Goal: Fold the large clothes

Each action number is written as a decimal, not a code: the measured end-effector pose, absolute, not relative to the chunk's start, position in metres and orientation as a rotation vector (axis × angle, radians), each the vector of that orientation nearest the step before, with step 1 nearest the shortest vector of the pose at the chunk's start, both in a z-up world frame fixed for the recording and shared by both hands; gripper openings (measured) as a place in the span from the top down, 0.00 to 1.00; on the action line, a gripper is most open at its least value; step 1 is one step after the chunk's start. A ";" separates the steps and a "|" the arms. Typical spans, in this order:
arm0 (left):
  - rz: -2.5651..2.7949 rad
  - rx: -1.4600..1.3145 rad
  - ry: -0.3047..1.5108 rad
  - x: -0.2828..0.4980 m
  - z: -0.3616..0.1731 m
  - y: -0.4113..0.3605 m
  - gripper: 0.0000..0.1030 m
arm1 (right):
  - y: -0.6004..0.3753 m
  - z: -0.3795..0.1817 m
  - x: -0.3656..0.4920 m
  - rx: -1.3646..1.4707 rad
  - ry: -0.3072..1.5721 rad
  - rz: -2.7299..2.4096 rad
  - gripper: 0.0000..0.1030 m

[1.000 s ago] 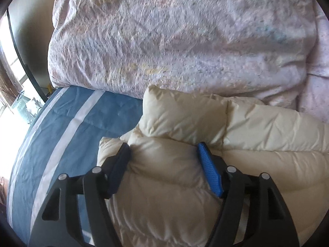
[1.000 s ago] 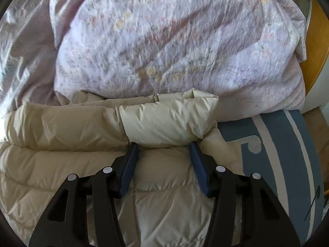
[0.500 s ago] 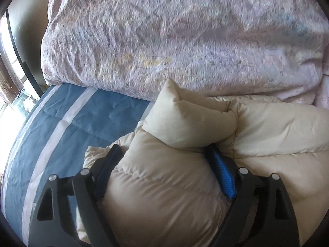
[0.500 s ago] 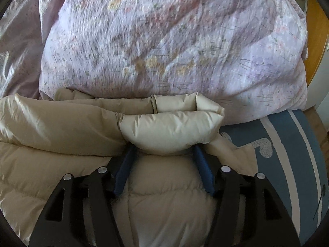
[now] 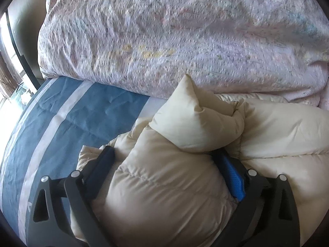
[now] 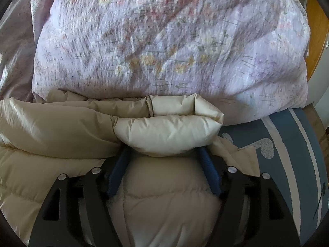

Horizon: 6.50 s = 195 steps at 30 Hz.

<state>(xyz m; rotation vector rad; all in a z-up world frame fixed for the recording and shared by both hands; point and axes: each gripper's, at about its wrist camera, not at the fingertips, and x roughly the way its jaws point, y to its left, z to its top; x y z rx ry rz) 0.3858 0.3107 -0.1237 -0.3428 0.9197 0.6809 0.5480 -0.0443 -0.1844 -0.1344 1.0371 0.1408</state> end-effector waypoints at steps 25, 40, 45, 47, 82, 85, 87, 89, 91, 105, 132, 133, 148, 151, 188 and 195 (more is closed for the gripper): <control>0.596 -0.391 0.939 0.303 -0.081 0.308 0.06 | -0.138 -0.129 0.539 0.043 1.129 0.159 0.18; 0.555 -0.708 0.967 0.223 -0.116 0.306 0.20 | -0.192 -0.182 0.490 0.352 1.394 0.209 0.19; 0.530 -0.792 0.943 0.217 -0.118 0.297 0.34 | -0.192 -0.191 0.476 0.403 1.408 0.215 0.24; 0.526 -0.815 0.933 0.216 -0.120 0.296 0.41 | -0.195 -0.189 0.467 0.424 1.409 0.204 0.32; 0.557 -0.865 0.949 0.082 -0.100 0.312 0.39 | -0.157 -0.123 0.349 0.231 1.353 0.230 0.54; 0.567 -0.872 0.964 0.084 -0.102 0.319 0.30 | -0.145 -0.106 0.356 0.148 1.295 0.208 0.51; 0.569 -0.868 0.963 0.088 -0.099 0.324 0.26 | -0.133 -0.095 0.363 0.099 1.259 0.223 0.51; 0.559 -0.859 0.963 0.094 -0.096 0.329 0.19 | -0.118 -0.087 0.360 0.059 1.229 0.262 0.51; 0.549 -0.851 0.967 0.100 -0.094 0.333 0.15 | -0.097 -0.083 0.361 0.029 1.208 0.324 0.51; 0.524 -0.740 1.034 0.134 -0.088 0.350 0.12 | 0.012 -0.107 0.323 -0.084 1.234 0.552 0.59; 0.402 -0.856 1.045 0.164 -0.119 0.353 0.36 | 0.028 -0.156 0.334 -0.084 1.346 0.547 0.59; 0.398 -0.856 1.039 0.165 -0.118 0.352 0.41 | 0.028 -0.156 0.334 -0.084 1.345 0.548 0.59; 0.257 -0.852 0.803 0.156 -0.042 0.316 0.87 | 0.021 -0.158 0.331 -0.063 1.329 0.559 0.59; 0.237 -0.854 0.781 0.159 -0.026 0.306 0.88 | 0.018 -0.158 0.330 -0.059 1.328 0.562 0.59; 0.037 -0.802 0.798 0.260 0.037 0.101 0.87 | -0.017 -0.128 0.322 -0.078 1.253 0.602 0.59; 0.041 -0.789 0.801 0.270 0.035 0.078 0.87 | -0.066 -0.106 0.312 -0.133 1.210 0.599 0.59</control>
